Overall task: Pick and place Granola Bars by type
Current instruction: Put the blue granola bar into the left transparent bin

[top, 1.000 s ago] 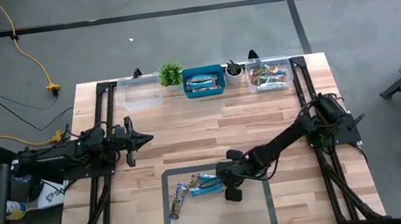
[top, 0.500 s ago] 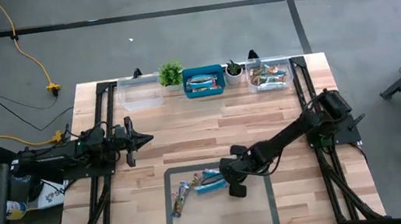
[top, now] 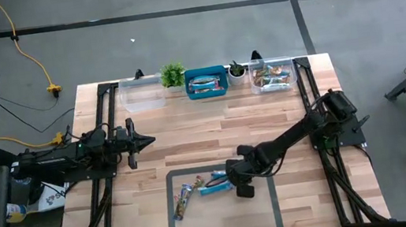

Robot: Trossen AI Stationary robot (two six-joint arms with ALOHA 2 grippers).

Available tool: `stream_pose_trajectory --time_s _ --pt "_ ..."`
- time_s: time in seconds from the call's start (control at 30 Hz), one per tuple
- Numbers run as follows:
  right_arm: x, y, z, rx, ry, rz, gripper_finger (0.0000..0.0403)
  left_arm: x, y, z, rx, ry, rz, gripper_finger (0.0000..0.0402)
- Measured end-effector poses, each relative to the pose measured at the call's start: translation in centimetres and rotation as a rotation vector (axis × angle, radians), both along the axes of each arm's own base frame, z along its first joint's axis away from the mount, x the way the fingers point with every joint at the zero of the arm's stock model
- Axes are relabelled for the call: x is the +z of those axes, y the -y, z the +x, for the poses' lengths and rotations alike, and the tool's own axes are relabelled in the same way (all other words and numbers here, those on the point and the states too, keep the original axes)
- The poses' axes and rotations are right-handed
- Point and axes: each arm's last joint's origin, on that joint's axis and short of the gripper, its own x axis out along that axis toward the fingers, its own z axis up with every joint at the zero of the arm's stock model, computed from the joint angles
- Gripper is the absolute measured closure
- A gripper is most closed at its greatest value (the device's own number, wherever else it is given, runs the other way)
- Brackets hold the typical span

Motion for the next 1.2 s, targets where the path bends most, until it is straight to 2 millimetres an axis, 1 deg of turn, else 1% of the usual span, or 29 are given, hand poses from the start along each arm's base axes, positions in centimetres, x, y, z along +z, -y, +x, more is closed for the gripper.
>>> stream_pose_trajectory --time_s 0.13,0.33,0.47,0.6,0.8,0.93,1.07,1.2 --pt "0.0 0.1 0.0 -0.018 0.01 -0.025 0.0375 0.0 0.0 0.0 0.0 0.0 0.0 0.04" --pt "0.8 0.2 0.1 -0.047 0.059 -0.035 0.0378 0.0 0.0 0.0 0.0 0.0 0.0 0.04" --pt "2.2 0.6 0.3 -0.079 0.124 -0.032 0.0378 0.0 0.0 0.0 0.0 0.0 0.0 0.04" --pt "4.3 1.6 0.9 -0.126 0.265 -0.037 0.0382 0.0 0.0 0.0 0.0 0.0 0.0 0.04" --pt "8.3 3.9 2.6 -0.17 0.579 -0.049 0.0379 0.0 0.0 0.0 0.0 -0.001 0.0 0.04" --pt "10.8 5.8 3.7 -0.192 0.794 -0.079 0.0383 0.0 0.0 0.0 0.0 0.0 0.0 0.04" --pt "12.6 8.1 4.6 -0.216 0.985 -0.115 0.0383 0.0 0.0 0.0 0.0 0.0 0.0 0.04" --pt "13.9 11.0 5.1 -0.257 1.112 -0.149 0.0379 0.0 0.0 0.0 0.0 0.0 0.0 0.04"
